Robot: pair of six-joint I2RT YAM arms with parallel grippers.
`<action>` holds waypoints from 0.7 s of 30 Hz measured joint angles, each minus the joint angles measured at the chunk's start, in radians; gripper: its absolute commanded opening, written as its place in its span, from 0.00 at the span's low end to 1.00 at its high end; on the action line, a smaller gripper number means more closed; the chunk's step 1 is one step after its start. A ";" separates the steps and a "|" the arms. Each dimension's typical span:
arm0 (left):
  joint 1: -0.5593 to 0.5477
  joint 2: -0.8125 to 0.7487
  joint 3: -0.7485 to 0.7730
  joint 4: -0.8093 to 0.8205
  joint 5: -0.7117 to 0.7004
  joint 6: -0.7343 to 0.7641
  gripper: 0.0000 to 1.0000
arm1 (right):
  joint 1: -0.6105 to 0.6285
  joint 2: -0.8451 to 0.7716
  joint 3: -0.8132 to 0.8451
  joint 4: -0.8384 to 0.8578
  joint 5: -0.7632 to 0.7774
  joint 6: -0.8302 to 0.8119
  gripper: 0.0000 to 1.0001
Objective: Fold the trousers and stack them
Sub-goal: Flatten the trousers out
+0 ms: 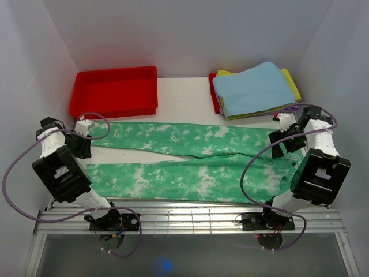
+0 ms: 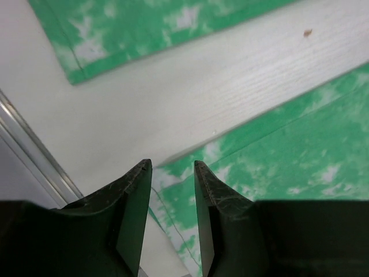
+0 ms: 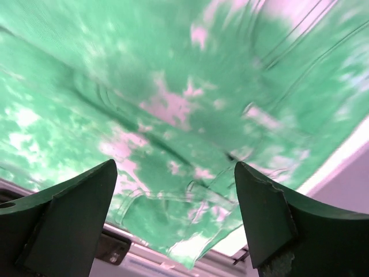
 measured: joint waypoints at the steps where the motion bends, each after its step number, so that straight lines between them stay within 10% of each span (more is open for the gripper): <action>1: -0.007 -0.003 0.029 -0.006 0.021 -0.019 0.47 | 0.001 -0.002 0.043 -0.013 -0.024 0.002 0.85; 8: -0.159 0.055 0.236 0.112 0.092 -0.285 0.43 | 0.054 0.111 0.258 0.013 -0.088 0.097 0.61; 21: -0.330 0.343 0.254 0.321 -0.021 -0.553 0.35 | 0.135 0.391 0.282 0.175 -0.015 0.208 0.56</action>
